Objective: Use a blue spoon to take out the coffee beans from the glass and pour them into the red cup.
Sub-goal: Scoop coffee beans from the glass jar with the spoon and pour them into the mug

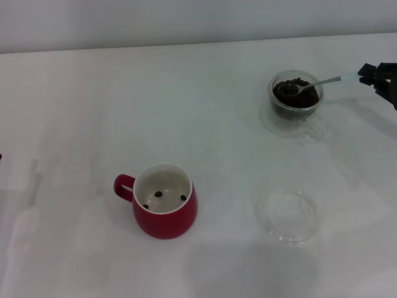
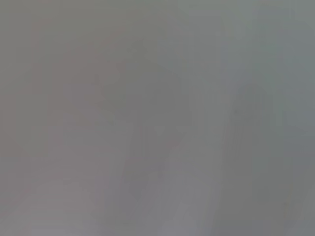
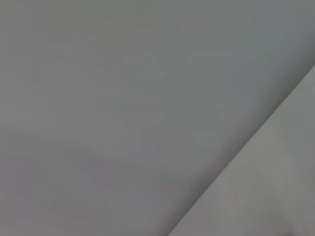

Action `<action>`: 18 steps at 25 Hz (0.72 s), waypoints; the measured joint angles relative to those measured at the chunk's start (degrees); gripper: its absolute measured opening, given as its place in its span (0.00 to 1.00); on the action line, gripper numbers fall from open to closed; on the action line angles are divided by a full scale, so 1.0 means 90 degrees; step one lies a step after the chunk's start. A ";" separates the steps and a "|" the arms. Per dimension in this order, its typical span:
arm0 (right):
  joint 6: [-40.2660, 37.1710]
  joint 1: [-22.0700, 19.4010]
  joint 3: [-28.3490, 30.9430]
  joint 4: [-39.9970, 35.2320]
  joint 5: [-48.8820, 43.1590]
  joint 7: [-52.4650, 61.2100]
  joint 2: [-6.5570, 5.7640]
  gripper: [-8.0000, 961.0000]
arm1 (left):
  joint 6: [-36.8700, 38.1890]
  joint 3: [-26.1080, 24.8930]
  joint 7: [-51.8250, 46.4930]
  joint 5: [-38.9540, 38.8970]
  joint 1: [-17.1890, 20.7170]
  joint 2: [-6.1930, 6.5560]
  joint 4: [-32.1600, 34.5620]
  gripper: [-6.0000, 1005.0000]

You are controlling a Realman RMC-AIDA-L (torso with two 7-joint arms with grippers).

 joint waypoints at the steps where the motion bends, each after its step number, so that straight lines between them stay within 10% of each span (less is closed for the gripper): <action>1: -0.0002 -0.0012 0.0000 0.0001 0.0020 0.0003 0.0001 0.15 | 0.0001 0.0000 -0.0001 0.0001 -0.0005 0.0000 -0.0001 0.72; 18: -0.1146 -0.0322 -0.0039 -0.0009 0.0381 -0.0072 0.0189 0.15 | 0.0006 0.0000 -0.0002 0.0014 -0.0022 0.0001 0.0043 0.72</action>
